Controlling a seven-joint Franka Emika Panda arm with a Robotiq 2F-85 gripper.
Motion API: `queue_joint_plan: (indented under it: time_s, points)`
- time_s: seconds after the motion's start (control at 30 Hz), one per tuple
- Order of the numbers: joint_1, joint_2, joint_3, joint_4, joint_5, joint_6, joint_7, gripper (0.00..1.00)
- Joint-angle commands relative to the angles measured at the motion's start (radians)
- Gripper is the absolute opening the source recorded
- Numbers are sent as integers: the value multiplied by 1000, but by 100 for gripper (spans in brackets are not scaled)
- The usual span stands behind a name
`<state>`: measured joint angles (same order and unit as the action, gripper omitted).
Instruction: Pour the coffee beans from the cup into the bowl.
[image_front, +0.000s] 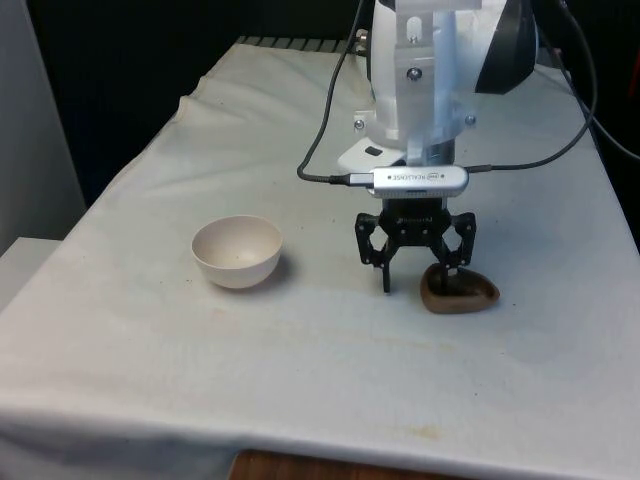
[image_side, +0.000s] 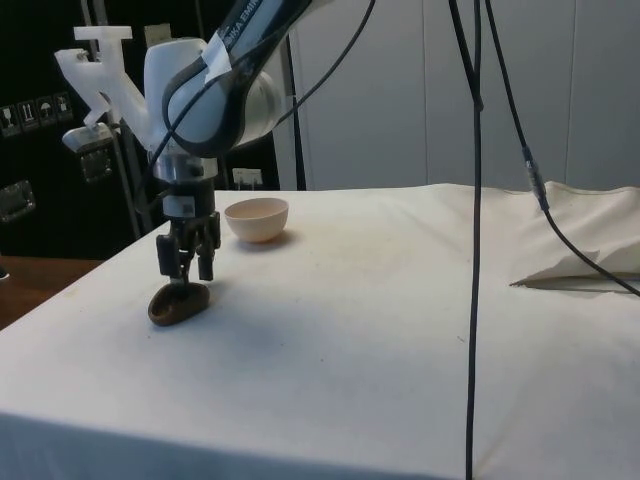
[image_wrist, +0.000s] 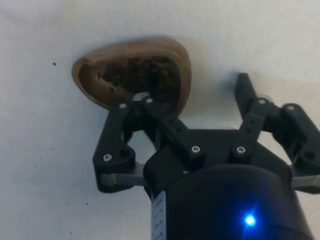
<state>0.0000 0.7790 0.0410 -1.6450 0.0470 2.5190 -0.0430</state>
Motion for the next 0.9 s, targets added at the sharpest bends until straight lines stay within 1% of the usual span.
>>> queue_joint_plan:
  time_s: [0.0,0.07,0.1,0.13,0.17,0.37,0.4,0.43,0.47,0.63,0.67,0.7,0.87]
  points:
    - [-3,1,2,0,3,1,-3,72]
    - [0,0,0,0,0,0,0,60]
    - [-2,1,2,0,3,1,-2,60]
    - [-2,1,2,0,3,1,-2,55]
    - [-2,0,2,0,3,1,-3,41]
    - [-2,0,2,-1,3,0,-2,9]
    - [0,-2,-1,0,1,-1,0,4]
    - [-2,0,2,-1,3,1,-2,4]
    - [-1,-9,1,-1,2,-6,-1,2]
    - [1,-33,0,-7,1,-19,1,2]
    - [1,-20,-1,0,1,-9,0,2]
    - [2,-39,0,-8,1,-23,2,2]
    - [2,-69,-1,-10,1,-52,1,2]
